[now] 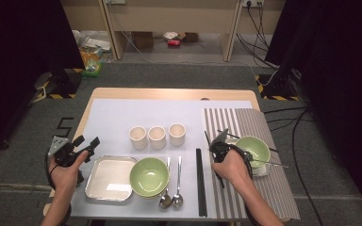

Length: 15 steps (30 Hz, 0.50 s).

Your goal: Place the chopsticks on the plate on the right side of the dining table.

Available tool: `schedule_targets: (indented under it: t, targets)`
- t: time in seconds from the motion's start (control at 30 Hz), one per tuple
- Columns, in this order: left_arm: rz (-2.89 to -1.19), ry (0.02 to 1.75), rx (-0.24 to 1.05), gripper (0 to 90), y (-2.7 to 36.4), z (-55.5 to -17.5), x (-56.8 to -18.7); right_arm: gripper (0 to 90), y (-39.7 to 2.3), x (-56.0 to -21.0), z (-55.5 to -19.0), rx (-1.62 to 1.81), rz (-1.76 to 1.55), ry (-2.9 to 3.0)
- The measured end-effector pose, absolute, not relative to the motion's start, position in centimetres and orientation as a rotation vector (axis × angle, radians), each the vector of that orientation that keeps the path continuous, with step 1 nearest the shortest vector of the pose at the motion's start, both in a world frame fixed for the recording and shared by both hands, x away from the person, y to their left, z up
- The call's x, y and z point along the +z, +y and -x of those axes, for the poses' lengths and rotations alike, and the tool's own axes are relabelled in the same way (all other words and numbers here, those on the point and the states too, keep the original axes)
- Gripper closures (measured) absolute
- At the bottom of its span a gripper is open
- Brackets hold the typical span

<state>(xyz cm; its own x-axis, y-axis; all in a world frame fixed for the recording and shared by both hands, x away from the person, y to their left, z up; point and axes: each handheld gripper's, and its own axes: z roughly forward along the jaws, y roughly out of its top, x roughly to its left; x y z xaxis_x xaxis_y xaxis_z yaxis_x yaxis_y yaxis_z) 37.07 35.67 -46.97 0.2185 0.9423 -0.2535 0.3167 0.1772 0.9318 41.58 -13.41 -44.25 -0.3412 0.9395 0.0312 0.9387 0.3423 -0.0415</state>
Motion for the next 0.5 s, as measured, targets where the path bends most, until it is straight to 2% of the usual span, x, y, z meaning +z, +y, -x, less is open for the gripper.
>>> schedule_targets:
  t: [0.5]
  targets:
    - [-1.361, 1.314, 0.698, 26.3, 35.56, -37.06, -46.97, 85.9, -13.43, -44.35, -41.72, 0.044, 1.816, -2.504]
